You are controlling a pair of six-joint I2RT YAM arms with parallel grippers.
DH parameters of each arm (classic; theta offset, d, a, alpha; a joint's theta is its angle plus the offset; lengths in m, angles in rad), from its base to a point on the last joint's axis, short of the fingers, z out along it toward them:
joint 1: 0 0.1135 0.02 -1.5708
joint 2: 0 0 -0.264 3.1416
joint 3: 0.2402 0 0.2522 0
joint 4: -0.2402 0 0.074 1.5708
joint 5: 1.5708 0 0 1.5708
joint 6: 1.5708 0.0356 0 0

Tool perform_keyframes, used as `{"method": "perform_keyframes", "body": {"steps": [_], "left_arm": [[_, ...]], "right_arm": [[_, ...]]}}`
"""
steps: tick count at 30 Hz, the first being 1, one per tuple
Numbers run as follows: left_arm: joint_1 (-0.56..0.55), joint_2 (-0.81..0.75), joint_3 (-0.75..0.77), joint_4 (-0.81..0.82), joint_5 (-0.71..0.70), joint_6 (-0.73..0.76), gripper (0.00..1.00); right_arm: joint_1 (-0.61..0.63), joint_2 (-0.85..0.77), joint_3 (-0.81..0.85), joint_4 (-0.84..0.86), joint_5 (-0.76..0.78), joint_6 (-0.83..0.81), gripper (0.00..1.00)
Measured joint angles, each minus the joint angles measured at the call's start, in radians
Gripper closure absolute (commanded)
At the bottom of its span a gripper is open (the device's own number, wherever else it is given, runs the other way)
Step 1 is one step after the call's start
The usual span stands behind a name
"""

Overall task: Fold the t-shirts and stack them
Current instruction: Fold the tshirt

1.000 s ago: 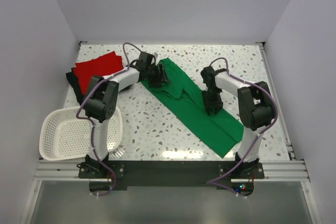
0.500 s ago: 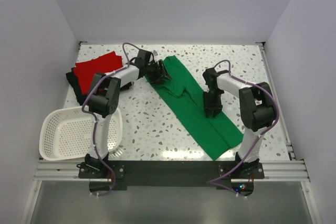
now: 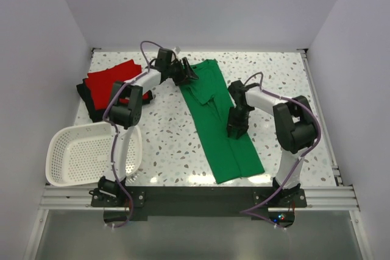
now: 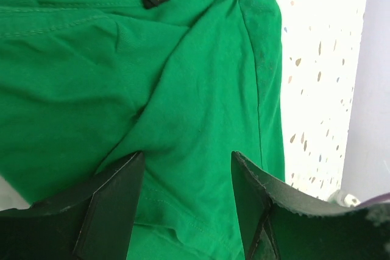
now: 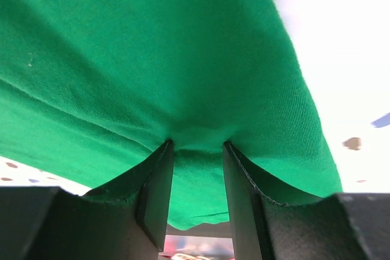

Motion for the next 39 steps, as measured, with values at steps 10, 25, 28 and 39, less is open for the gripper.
{"method": "perform_keyframes", "body": {"steps": [10,25,28,39], "left_arm": [[0.029,0.076,0.078,0.108,0.019,0.000,0.34],[0.035,0.087,0.058,0.249,-0.014,0.005,0.28],[0.035,0.034,-0.010,0.256,-0.046,0.020,0.27],[-0.045,-0.510,-0.362,0.158,-0.248,0.096,0.26]], "right_arm": [[0.125,0.039,0.060,0.038,-0.017,0.190,0.57],[0.192,0.091,0.182,0.053,-0.031,0.199,0.54],[0.196,0.041,0.171,0.045,-0.019,0.162,0.53],[0.196,-0.321,-0.126,0.023,0.008,0.010,0.52]]}}
